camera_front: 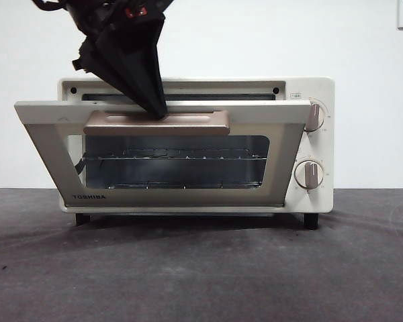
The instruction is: The left arm flap open the oven, the right arm pick bread and place it into oven, the left arm flap close the oven
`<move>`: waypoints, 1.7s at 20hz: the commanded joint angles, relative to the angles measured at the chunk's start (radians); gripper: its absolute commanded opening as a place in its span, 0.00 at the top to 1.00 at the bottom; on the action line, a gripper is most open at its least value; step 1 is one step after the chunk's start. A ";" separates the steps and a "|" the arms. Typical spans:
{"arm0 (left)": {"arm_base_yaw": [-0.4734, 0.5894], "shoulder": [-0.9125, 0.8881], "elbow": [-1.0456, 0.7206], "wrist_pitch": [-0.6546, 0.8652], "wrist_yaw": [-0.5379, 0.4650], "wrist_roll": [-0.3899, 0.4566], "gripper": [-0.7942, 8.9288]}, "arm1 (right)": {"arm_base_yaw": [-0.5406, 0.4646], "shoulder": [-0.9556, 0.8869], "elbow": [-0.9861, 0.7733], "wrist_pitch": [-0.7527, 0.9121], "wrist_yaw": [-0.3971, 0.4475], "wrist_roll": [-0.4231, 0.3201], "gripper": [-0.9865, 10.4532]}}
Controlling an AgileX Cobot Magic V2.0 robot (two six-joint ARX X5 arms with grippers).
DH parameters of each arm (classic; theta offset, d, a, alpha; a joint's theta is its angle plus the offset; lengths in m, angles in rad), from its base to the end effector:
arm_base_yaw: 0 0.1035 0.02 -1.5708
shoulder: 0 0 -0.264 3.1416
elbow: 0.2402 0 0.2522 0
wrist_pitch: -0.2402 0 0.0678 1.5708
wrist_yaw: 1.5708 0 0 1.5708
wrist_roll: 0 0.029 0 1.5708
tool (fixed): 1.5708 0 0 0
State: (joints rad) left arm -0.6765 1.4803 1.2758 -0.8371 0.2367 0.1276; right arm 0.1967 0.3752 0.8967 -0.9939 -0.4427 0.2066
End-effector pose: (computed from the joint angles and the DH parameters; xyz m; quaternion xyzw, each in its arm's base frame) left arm 0.2271 -0.1910 0.2926 0.1580 0.4602 -0.4126 0.7701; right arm 0.0374 0.0201 0.3315 0.1237 0.2625 0.2800 0.9151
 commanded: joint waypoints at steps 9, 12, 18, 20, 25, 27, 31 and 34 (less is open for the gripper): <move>-0.064 -0.115 -0.284 0.253 -0.119 -0.145 0.90 | 0.004 0.001 0.016 0.016 -0.002 0.002 0.89; -0.104 -0.115 -0.321 0.268 -0.134 -0.169 0.90 | 0.004 0.001 0.016 0.015 -0.002 0.002 0.89; -0.136 -0.114 -0.354 0.272 -0.133 -0.199 0.90 | 0.004 0.001 0.016 0.015 -0.002 0.002 0.89; -0.137 -0.119 -0.349 0.255 -0.129 -0.201 0.90 | 0.004 0.001 0.016 0.015 -0.002 0.002 0.89; -0.140 -0.263 -0.275 0.097 -0.123 -0.211 0.90 | 0.004 0.016 0.016 0.013 -0.066 0.019 0.89; -0.140 -0.364 -0.245 0.060 -0.123 -0.243 0.90 | 0.004 0.050 0.016 0.014 -0.116 0.034 0.89; -0.140 -0.585 -0.234 0.044 -0.131 -0.309 0.90 | 0.005 0.146 0.016 0.043 -0.174 0.042 0.89; -0.140 -0.738 -0.234 0.036 -0.190 -0.345 0.90 | 0.042 0.234 0.016 0.118 -0.185 0.055 0.89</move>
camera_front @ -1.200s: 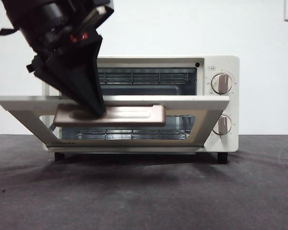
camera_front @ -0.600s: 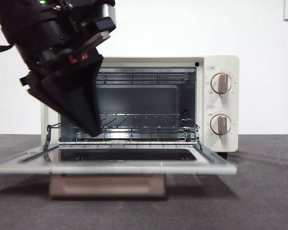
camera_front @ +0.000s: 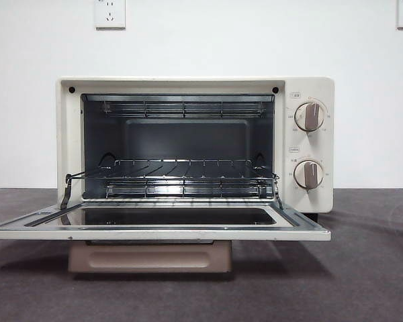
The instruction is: The left arm flap open the oven, the right arm pick bread and place it into oven, the left arm flap close the oven
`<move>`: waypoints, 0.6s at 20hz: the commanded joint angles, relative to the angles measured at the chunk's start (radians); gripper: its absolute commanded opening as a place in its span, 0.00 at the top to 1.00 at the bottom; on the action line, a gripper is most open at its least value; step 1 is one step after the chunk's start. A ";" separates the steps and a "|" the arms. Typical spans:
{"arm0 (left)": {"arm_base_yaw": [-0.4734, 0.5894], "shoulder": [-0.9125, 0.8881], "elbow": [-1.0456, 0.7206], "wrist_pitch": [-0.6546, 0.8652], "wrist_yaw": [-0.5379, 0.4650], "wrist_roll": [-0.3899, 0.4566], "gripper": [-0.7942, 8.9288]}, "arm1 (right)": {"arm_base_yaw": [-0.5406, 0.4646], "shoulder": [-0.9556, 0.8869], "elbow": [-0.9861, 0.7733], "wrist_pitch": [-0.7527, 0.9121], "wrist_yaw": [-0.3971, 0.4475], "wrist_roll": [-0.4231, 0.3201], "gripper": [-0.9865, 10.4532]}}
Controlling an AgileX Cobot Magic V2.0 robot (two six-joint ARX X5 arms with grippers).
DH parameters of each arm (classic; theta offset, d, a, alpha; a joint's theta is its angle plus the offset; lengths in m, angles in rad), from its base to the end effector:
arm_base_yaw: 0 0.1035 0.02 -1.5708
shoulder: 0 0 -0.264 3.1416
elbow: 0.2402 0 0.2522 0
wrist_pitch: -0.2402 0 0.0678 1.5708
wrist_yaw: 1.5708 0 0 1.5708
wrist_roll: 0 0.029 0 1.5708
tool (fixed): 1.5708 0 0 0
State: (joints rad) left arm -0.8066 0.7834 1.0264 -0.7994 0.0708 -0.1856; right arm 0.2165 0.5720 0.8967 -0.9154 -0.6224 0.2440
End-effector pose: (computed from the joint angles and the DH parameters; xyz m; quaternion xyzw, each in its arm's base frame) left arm 0.0943 -0.1013 0.3559 0.0177 0.2930 -0.3829 0.8759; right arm 0.0813 0.0352 0.3305 0.1646 0.3304 0.3520 0.8601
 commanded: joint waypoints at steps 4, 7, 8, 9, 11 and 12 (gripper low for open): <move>-0.010 -0.168 0.015 -0.063 -0.109 -0.040 0.90 | 0.111 0.146 0.016 0.147 0.032 0.065 0.89; -0.010 -0.222 0.015 -0.106 -0.142 -0.041 0.90 | 0.198 0.236 0.016 0.238 0.110 0.099 0.89; -0.010 -0.237 0.015 -0.118 -0.151 -0.041 0.90 | 0.230 0.269 0.016 0.272 0.138 0.112 0.89; -0.010 -0.248 0.015 -0.128 -0.158 -0.041 0.90 | 0.256 0.296 0.016 0.298 0.165 0.124 0.89; -0.010 -0.266 0.015 -0.144 -0.159 -0.043 0.90 | 0.322 0.372 0.016 0.378 0.240 0.151 0.89; -0.010 -0.270 0.015 -0.150 -0.159 -0.044 0.90 | 0.345 0.403 0.016 0.412 0.265 0.159 0.89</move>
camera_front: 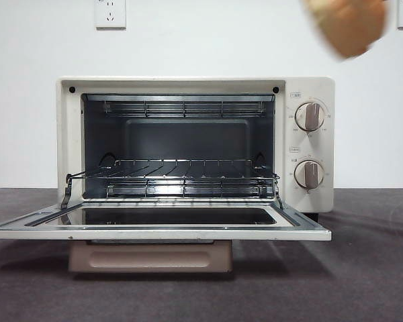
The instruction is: The left arm flap open the oven, the right arm pick bread and place it into oven, the left arm flap close the oven
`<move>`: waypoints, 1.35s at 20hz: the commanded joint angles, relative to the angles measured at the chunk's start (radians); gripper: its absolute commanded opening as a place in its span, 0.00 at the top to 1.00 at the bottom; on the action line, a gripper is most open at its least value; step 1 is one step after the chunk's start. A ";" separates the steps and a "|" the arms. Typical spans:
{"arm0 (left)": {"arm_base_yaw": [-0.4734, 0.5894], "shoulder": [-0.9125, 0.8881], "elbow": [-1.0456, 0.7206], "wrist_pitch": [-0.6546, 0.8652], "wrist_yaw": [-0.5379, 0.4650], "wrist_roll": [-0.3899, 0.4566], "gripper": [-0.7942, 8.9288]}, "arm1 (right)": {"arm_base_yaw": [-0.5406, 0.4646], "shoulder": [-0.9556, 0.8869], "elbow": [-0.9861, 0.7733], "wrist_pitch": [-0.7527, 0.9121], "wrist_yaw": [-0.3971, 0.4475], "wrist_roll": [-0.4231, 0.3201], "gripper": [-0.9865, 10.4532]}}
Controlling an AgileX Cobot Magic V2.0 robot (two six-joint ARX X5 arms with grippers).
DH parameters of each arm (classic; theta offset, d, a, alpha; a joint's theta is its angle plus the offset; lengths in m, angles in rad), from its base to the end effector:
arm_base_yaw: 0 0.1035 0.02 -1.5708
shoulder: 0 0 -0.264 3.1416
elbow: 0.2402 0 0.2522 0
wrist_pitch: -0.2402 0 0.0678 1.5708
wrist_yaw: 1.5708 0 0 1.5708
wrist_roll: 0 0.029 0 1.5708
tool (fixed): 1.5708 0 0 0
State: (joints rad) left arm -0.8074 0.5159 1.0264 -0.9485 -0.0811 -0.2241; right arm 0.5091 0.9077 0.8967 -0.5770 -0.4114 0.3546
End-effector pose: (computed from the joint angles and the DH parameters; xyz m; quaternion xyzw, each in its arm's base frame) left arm 0.0448 -0.0434 0.3648 -0.0092 0.2337 -0.3226 0.9172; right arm 0.1529 0.0986 0.3165 0.1373 0.3599 0.3674 0.8466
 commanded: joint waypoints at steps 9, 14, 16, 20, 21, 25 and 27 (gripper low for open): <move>-0.009 -0.008 0.015 -0.047 -0.006 -0.006 0.90 | 0.151 0.375 0.016 0.404 0.160 0.143 0.89; -0.009 -0.008 0.015 -0.063 -0.006 -0.006 0.90 | 0.150 0.492 0.016 0.527 0.264 0.200 0.89; -0.009 -0.008 0.015 -0.063 -0.006 -0.006 0.90 | 0.146 0.525 0.016 0.575 0.291 0.216 0.89; -0.009 -0.008 0.015 -0.063 -0.007 -0.005 0.90 | 0.135 0.591 0.016 0.676 0.311 0.275 0.89; -0.009 -0.008 0.015 -0.063 -0.006 -0.005 0.90 | 0.134 0.601 0.016 0.689 0.314 0.283 0.89; -0.009 -0.008 0.015 -0.066 -0.006 -0.006 0.90 | 0.128 0.642 0.016 0.735 0.350 0.314 0.89; -0.009 -0.008 0.015 -0.072 -0.006 -0.006 0.90 | 0.124 0.656 0.016 0.757 0.360 0.320 0.89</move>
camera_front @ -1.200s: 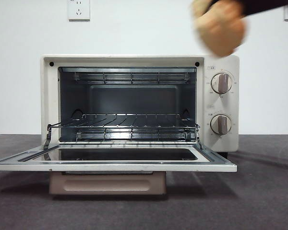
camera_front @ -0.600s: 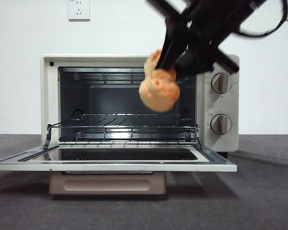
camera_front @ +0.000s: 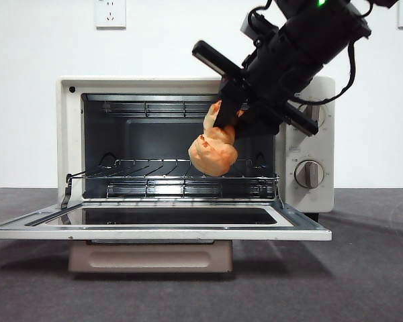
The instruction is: The left arm flap open the oven, the right arm pick bread and place it into oven, the left arm flap close the oven
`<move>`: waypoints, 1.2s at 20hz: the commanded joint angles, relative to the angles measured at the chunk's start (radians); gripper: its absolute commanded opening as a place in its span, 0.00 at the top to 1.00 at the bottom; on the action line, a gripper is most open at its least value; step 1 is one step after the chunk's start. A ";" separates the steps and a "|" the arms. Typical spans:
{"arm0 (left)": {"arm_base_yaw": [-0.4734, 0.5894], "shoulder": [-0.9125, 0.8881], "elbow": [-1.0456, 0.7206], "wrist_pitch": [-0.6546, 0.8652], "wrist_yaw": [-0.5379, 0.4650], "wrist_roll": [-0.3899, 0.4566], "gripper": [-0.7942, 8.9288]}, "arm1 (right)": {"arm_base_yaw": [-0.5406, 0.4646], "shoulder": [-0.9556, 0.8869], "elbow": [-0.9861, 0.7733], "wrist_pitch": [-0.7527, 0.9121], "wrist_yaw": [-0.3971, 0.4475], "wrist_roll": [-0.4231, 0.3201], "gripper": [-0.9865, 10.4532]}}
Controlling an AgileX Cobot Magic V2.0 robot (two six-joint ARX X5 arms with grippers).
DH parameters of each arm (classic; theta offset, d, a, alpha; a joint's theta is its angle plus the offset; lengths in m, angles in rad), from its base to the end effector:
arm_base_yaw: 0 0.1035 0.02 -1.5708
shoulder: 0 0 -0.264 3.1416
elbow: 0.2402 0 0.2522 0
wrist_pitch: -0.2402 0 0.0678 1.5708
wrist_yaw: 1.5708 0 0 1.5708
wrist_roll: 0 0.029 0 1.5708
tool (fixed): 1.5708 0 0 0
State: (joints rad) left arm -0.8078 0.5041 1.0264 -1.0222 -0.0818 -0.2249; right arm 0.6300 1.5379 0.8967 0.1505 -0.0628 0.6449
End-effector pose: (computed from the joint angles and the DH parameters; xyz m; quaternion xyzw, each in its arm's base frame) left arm 0.0405 -0.0389 0.3589 0.0041 0.2605 -0.3168 0.9120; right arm 0.2646 0.1952 0.2233 0.2247 0.3255 0.2385 0.8869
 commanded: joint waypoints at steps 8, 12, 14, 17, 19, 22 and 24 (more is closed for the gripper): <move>-0.009 0.004 0.015 -0.012 -0.006 -0.005 0.90 | 0.000 0.037 0.016 0.074 0.061 0.030 0.88; -0.009 0.004 0.015 -0.012 -0.006 -0.005 0.90 | 0.000 0.037 0.016 0.074 0.064 0.028 0.85; -0.009 0.004 0.015 -0.012 -0.006 -0.005 0.90 | 0.001 0.037 0.016 0.075 0.067 0.028 0.76; -0.009 0.004 0.015 -0.011 -0.006 -0.005 0.90 | 0.000 0.037 0.016 0.077 0.069 0.026 0.63; -0.009 0.004 0.015 -0.010 -0.006 -0.005 0.90 | 0.000 0.037 0.016 0.083 0.071 0.022 0.57; -0.009 0.004 0.015 -0.010 -0.006 -0.005 0.90 | 0.000 0.034 0.017 0.088 0.064 0.021 0.54; -0.009 0.004 0.015 -0.010 -0.006 -0.005 0.90 | 0.001 0.028 0.017 0.084 0.061 0.019 0.54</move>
State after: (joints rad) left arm -0.8074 0.5041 1.0264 -1.0443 -0.0818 -0.2249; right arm 0.6315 1.5600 0.8967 0.2161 -0.0086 0.6785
